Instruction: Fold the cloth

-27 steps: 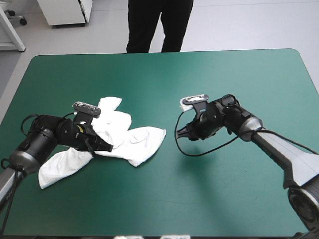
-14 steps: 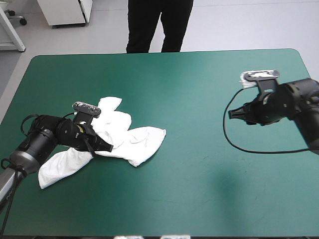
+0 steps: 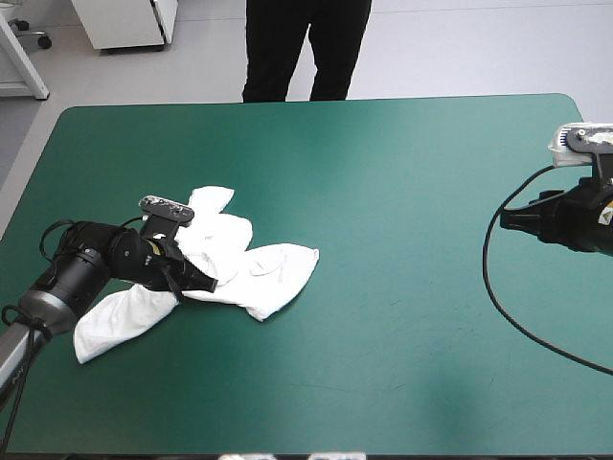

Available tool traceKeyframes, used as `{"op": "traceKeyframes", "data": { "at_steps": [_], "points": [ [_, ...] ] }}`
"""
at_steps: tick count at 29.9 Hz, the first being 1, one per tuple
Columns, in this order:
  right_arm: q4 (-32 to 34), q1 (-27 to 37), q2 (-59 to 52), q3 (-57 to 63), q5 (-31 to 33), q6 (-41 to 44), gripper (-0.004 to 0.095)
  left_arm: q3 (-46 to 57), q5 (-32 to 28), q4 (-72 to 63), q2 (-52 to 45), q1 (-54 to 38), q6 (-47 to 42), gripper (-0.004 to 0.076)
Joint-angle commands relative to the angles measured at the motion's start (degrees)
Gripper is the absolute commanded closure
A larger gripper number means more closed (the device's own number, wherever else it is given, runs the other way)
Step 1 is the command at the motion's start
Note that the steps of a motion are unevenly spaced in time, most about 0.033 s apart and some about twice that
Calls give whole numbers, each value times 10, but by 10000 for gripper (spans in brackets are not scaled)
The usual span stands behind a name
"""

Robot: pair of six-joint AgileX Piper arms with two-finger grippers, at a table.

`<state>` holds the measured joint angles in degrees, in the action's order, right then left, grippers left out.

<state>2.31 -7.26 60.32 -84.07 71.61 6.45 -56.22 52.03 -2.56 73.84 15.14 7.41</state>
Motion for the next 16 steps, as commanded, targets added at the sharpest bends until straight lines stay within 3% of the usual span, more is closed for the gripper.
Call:
{"op": "traceKeyframes", "data": {
  "at_steps": [1, 5, 6, 9, 16],
  "points": [
    [2, 4, -2, -14, -1, 2, 581, -23, -18, -4, -14, 2, 5, 623],
    [0, 4, 6, -14, -1, 12, 583, -49, -8, -5, -14, 2, 12, 346],
    [0, 4, 7, -14, -1, 13, 583, -59, -5, -5, -14, 2, 12, 246],
    [0, 4, 12, -14, -1, 13, 582, -83, -6, -3, -14, 1, 9, 109],
    [-2, 4, 13, -14, -1, 14, 584, -100, -17, 11, 52, -22, -35, 178]
  ]
}}
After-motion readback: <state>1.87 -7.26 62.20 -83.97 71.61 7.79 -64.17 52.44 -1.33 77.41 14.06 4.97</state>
